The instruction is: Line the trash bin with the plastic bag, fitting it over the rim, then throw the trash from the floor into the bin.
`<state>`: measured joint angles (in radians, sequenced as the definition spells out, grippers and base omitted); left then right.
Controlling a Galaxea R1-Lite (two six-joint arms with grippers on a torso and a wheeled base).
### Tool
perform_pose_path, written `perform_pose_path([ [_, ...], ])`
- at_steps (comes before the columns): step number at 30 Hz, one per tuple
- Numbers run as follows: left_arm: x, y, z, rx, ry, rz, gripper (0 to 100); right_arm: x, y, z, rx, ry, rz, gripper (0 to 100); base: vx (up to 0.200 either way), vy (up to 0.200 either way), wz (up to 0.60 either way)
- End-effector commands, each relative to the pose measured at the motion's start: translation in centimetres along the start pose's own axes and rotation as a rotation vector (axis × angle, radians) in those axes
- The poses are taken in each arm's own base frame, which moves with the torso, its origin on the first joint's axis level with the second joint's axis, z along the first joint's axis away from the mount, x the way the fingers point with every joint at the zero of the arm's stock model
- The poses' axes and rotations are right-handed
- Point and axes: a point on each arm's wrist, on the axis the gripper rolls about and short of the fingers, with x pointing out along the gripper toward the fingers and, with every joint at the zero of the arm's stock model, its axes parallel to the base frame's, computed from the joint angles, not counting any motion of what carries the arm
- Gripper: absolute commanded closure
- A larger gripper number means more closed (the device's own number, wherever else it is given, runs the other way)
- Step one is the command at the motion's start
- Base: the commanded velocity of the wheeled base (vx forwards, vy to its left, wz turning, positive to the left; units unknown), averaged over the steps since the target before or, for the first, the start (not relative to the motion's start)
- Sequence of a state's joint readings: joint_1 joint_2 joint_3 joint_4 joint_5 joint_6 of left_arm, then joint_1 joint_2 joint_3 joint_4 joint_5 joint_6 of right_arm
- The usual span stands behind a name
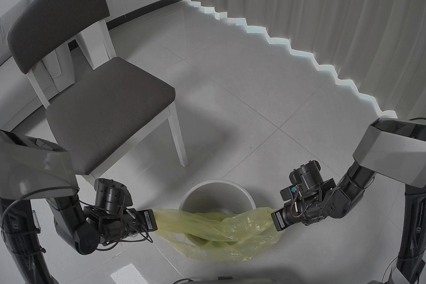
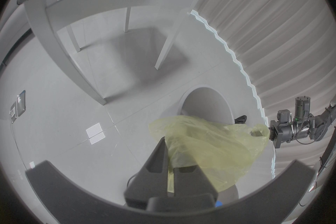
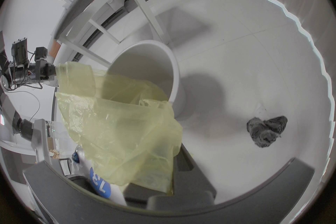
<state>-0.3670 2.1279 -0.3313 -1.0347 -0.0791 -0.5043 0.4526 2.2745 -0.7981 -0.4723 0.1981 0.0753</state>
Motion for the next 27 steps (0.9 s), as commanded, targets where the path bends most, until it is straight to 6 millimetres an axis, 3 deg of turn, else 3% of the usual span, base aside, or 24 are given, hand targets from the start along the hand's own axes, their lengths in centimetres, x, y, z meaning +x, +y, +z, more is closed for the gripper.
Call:
perform_pose_path([
  [1,3.0,0.9,0.2,-0.013,0.017,0.028,100,2.7,-2.3,0.7,0.02,0.006,-0.035,100,0.0,0.0,0.0],
  [8,3.5,1.2,0.6,-0.015,0.02,0.041,100,2.8,-2.6,0.8,0.012,0.054,-0.043,100,0.0,0.0,0.0],
  [9,3.4,1.2,0.6,-0.015,0.018,0.041,100,2.8,-2.8,0.7,0.007,0.058,-0.044,0,0.0,0.0,0.0],
  [19,-0.9,-0.3,-0.7,0.013,0.02,0.002,100,-0.8,-1.6,-0.3,-0.008,0.087,-0.039,0,0.0,0.0,0.0],
  [20,-2.9,-0.8,-0.9,0.023,0.007,-0.023,100,-2.2,-0.9,-0.6,-0.022,0.082,-0.033,0,0.0,0.0,0.0],
  [23,-4.2,-0.8,-1.3,0.017,0.006,-0.029,100,-3.5,-0.4,-0.5,-0.035,0.058,-0.029,0,0.0,0.0,0.0],
  [27,-5.9,-1.1,-3.1,0.029,0.043,-0.036,100,-4.4,-0.1,-0.4,-0.039,0.046,-0.027,0,0.0,0.0,0.0],
])
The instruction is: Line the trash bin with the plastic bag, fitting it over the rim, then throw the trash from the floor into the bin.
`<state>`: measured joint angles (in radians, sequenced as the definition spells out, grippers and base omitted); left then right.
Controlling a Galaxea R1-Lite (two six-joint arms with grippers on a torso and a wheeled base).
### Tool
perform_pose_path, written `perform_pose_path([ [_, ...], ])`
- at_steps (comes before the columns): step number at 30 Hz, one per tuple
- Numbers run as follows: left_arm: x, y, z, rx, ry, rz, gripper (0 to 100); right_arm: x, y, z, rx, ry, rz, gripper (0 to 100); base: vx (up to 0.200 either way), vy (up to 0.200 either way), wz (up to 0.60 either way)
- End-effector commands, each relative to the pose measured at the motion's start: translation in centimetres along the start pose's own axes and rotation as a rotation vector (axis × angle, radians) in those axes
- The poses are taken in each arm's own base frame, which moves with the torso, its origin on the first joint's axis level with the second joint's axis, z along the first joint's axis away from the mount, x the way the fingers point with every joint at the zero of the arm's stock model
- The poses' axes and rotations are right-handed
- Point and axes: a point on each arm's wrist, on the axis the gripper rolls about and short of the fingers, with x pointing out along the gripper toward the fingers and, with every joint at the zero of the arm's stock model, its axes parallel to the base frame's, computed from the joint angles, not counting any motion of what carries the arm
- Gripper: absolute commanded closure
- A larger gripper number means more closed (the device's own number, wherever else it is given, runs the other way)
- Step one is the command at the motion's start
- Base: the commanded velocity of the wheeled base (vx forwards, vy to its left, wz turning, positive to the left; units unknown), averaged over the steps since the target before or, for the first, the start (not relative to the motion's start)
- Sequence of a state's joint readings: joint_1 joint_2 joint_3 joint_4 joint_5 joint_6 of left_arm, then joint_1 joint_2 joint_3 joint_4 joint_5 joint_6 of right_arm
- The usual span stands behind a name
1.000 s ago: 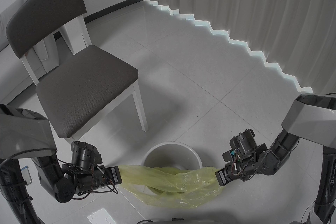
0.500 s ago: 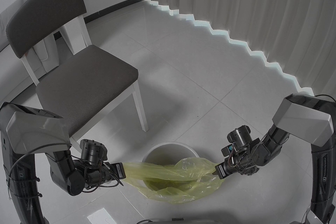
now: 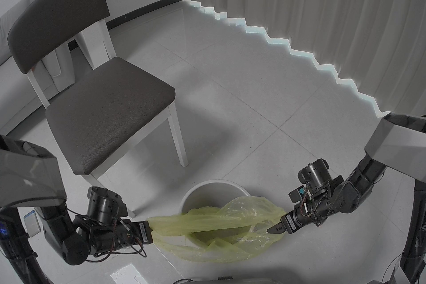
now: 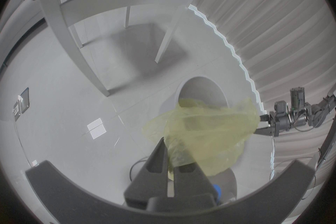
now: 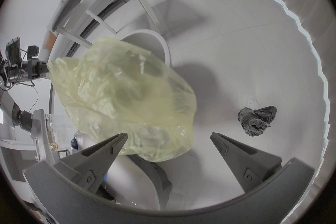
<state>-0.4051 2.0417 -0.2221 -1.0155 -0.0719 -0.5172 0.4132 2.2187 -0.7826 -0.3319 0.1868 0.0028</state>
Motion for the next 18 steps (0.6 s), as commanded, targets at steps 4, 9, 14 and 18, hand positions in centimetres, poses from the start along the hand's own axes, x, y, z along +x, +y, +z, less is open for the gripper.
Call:
perform_pose_path([
  [4,-4.1,-1.0,-2.4,-0.032,0.022,-0.05,100,-2.8,1.0,0.3,-0.02,-0.046,0.008,0,0.0,0.0,0.0],
  [9,-0.1,-0.8,-2.0,-0.046,0.048,-0.007,100,-2.4,1.4,0.7,-0.029,-0.052,0.014,0,0.0,0.0,0.0],
  [14,3.8,-0.8,-1.5,-0.023,0.038,-0.012,100,-2.3,1.4,0.7,-0.025,-0.049,0.013,0,0.0,0.0,0.0],
  [18,5.9,-0.5,-1.1,0.003,0.033,-0.001,100,-1.8,1.3,0.9,-0.025,-0.045,0.013,0,0.0,0.0,0.0],
])
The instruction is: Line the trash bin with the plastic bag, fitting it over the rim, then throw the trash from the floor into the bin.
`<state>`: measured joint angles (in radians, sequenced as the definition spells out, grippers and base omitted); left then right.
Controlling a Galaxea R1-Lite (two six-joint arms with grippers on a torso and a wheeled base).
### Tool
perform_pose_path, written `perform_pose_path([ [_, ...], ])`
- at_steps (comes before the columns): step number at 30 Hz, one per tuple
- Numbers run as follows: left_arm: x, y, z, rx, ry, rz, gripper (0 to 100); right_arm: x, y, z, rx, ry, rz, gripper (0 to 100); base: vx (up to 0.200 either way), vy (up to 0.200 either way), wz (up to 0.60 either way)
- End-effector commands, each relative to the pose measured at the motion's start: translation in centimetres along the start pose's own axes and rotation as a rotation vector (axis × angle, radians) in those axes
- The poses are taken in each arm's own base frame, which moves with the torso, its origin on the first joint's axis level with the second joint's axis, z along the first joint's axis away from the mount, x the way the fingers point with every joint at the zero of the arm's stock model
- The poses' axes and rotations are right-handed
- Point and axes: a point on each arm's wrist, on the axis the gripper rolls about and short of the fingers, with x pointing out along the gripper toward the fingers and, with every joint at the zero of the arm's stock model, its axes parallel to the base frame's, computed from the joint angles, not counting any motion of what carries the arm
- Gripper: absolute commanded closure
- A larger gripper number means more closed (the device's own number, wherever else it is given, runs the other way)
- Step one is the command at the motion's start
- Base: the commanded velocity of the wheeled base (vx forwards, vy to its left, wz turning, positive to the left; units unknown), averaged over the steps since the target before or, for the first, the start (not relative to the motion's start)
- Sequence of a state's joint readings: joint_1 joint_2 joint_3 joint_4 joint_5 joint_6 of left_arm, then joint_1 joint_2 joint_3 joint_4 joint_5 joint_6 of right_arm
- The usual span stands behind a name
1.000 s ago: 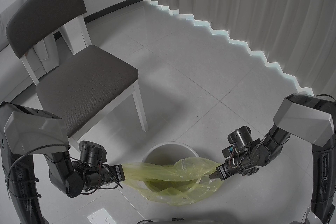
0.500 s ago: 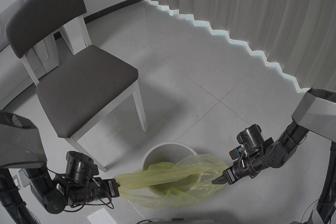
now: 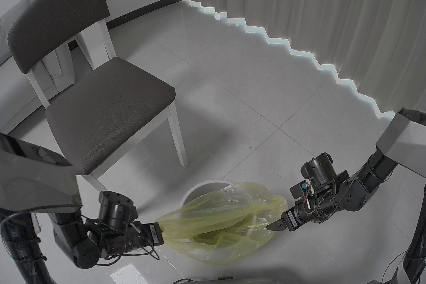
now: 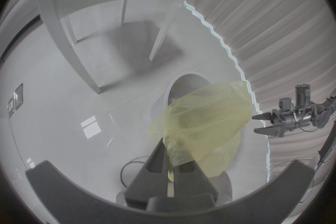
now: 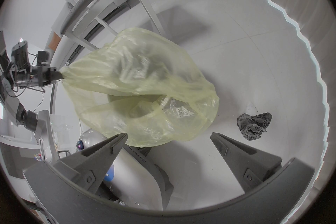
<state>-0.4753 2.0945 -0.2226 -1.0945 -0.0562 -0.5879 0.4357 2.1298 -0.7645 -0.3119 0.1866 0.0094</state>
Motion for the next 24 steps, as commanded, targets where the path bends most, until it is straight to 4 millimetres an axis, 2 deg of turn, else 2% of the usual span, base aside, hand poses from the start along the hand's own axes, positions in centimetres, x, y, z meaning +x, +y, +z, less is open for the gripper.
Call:
perform_pose_path([
  [1,4.9,1.2,0.1,0.029,0.031,0.041,100,0.7,0.1,0.4,-0.004,0.0,0.0,0,0.0,0.0,0.0],
  [6,5.5,2.3,0.8,0.06,0.025,0.073,100,1.6,0.0,1.3,-0.004,0.005,0.001,0,0.0,0.0,0.0],
  [14,5.3,3.2,1.5,0.033,0.001,0.089,100,1.6,0.1,2.7,-0.009,0.006,0.003,0,0.0,0.0,0.0],
  [15,5.3,3.2,1.5,0.033,0.001,0.089,0,1.6,0.1,2.7,-0.009,0.006,0.003,0,0.0,0.0,0.0],
  [23,4.8,3.2,1.8,0.032,-0.021,0.089,0,1.4,-0.1,2.7,-0.011,-0.002,0.004,0,0.0,0.0,0.0],
  [24,4.4,3.7,1.6,0.023,-0.014,0.106,0,1.3,-0.2,2.5,-0.005,0.005,0.004,0,0.0,0.0,0.0],
])
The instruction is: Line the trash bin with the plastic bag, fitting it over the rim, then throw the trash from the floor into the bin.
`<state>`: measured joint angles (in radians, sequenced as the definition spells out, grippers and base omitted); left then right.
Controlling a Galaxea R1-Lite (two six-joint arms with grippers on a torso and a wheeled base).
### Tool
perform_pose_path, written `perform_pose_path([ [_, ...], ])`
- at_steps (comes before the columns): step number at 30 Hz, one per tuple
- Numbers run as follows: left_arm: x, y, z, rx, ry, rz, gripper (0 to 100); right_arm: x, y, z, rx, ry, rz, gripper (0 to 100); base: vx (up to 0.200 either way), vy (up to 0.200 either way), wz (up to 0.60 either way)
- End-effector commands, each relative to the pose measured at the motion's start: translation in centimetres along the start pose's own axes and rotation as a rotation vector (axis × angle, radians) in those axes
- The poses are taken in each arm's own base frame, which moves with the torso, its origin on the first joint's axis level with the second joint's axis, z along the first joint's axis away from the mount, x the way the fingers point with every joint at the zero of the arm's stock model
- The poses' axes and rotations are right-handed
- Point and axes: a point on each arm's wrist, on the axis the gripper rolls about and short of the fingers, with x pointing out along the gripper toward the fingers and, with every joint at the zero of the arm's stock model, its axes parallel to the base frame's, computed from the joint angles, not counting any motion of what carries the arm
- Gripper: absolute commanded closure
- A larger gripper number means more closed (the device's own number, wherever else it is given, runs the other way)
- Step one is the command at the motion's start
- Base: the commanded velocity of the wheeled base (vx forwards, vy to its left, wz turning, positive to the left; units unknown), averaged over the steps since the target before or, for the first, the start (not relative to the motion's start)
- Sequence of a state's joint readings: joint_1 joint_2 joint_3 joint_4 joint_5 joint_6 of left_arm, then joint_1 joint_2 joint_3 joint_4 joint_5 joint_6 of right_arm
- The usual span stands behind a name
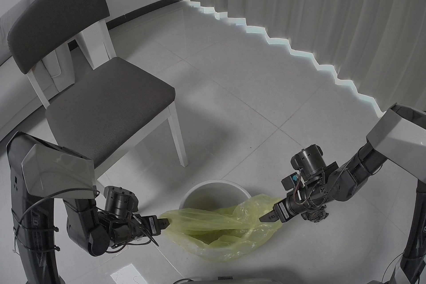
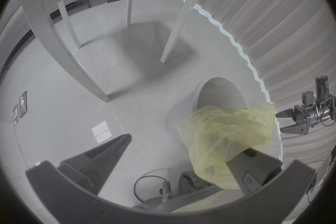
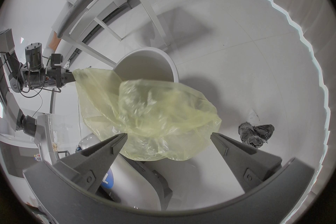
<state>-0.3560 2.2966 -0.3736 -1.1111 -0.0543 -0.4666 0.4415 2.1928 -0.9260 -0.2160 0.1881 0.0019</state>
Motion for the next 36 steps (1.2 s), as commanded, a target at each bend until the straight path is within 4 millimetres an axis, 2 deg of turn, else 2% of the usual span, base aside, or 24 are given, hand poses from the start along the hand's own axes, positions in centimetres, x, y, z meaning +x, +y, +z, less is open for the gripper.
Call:
perform_pose_path([
  [1,-0.7,0.8,-0.2,-0.006,0.005,0.024,0,-0.2,-0.2,-0.3,0.011,0.007,-0.001,0,0.0,0.0,0.0],
  [6,-1.3,2.4,0.0,0.013,-0.023,0.081,0,-1.2,-0.2,-0.4,0.018,-0.013,-0.002,0,0.0,0.0,0.0],
  [10,-3.3,4.4,1.3,0.054,-0.147,0.122,0,-2.5,-0.2,-0.4,0.022,-0.035,-0.01,0,0.0,0.0,0.0],
  [13,-4.4,5.4,1.7,0.063,-0.17,0.15,0,-3.2,-0.2,-0.5,0.025,-0.043,-0.012,0,0.0,0.0,0.0],
  [18,-5.5,5.1,1.6,0.075,-0.188,0.136,0,-4.3,-0.1,-1.0,0.024,-0.051,-0.015,0,0.0,0.0,0.0],
  [21,-5.6,4.2,1.0,0.103,-0.157,0.101,0,-4.6,0.0,-1.3,0.025,-0.048,-0.015,0,0.0,0.0,0.0],
  [22,-4.6,3.4,-0.4,0.135,-0.094,0.082,0,-4.5,0.0,-1.4,0.026,-0.042,-0.015,0,0.0,0.0,0.0],
  [25,-4.0,2.9,-0.6,0.154,-0.102,0.068,0,-4.5,0.0,-1.7,0.028,-0.035,-0.016,0,0.0,0.0,0.0],
  [26,-3.9,2.1,0.2,0.173,-0.177,0.028,0,-4.9,0.0,-2.0,0.03,-0.035,-0.018,0,0.0,0.0,0.0],
  [28,-3.8,1.2,0.7,0.2,-0.215,-0.003,0,-5.3,-0.3,-2.2,0.04,-0.042,-0.024,0,0.0,0.0,0.0],
  [30,-4.3,-2.0,1.2,0.305,-0.269,-0.096,0,-6.2,-0.9,-2.4,0.057,-0.061,-0.034,0,0.0,0.0,0.0],
  [33,-4.2,-5.1,1.9,0.43,-0.316,-0.171,0,-7.2,-1.1,-2.8,0.069,-0.076,-0.035,0,0.0,0.0,0.0],
  [35,-4.4,-6.5,2.8,0.487,-0.34,-0.191,0,-7.8,-1.0,-3.4,0.072,-0.073,-0.035,0,0.0,0.0,0.0],
  [36,-4.4,-6.5,2.8,0.487,-0.34,-0.191,0,-7.8,-1.0,-3.4,0.072,-0.073,-0.035,0,0.0,0.0,0.0],
])
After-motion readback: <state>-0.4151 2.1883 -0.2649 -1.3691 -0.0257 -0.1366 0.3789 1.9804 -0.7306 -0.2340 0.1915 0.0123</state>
